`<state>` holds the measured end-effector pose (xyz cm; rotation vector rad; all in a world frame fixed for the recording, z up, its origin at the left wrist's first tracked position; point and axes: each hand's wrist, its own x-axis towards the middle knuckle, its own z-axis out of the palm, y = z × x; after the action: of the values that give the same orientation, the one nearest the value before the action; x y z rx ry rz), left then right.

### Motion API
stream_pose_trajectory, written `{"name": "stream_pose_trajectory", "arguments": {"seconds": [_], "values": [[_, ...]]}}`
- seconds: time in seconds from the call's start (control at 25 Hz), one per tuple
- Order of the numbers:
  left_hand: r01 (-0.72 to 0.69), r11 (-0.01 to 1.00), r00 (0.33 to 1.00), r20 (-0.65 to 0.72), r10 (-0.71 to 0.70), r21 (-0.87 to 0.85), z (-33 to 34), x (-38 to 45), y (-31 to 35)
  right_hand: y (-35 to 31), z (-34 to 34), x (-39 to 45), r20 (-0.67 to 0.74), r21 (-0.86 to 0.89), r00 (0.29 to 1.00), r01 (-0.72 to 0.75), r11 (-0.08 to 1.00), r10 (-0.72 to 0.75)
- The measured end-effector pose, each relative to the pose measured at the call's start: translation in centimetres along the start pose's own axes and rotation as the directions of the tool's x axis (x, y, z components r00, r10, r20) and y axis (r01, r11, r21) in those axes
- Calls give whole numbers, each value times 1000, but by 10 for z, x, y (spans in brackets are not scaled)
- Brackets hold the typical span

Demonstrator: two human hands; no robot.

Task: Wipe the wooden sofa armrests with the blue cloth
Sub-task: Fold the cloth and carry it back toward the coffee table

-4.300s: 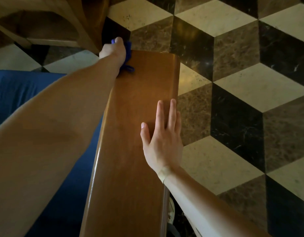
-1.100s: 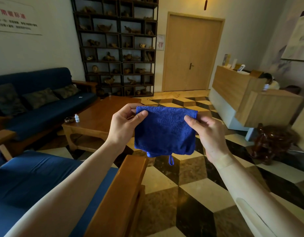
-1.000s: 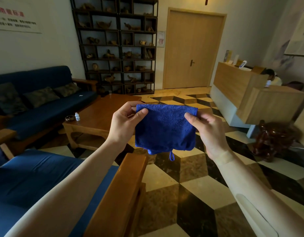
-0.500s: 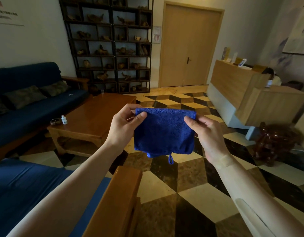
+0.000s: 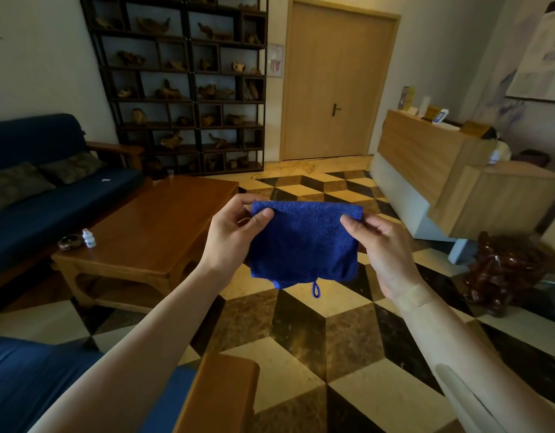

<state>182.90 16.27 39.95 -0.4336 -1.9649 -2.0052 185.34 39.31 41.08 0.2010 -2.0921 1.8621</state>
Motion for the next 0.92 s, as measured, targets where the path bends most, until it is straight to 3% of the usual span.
{"name": "stream_pose_trajectory", "arguments": {"seconds": [0.92], "values": [[-22, 998, 994, -106, 28, 52, 100, 305, -136, 125, -48, 349, 76, 41, 997, 2, 999, -5]]}}
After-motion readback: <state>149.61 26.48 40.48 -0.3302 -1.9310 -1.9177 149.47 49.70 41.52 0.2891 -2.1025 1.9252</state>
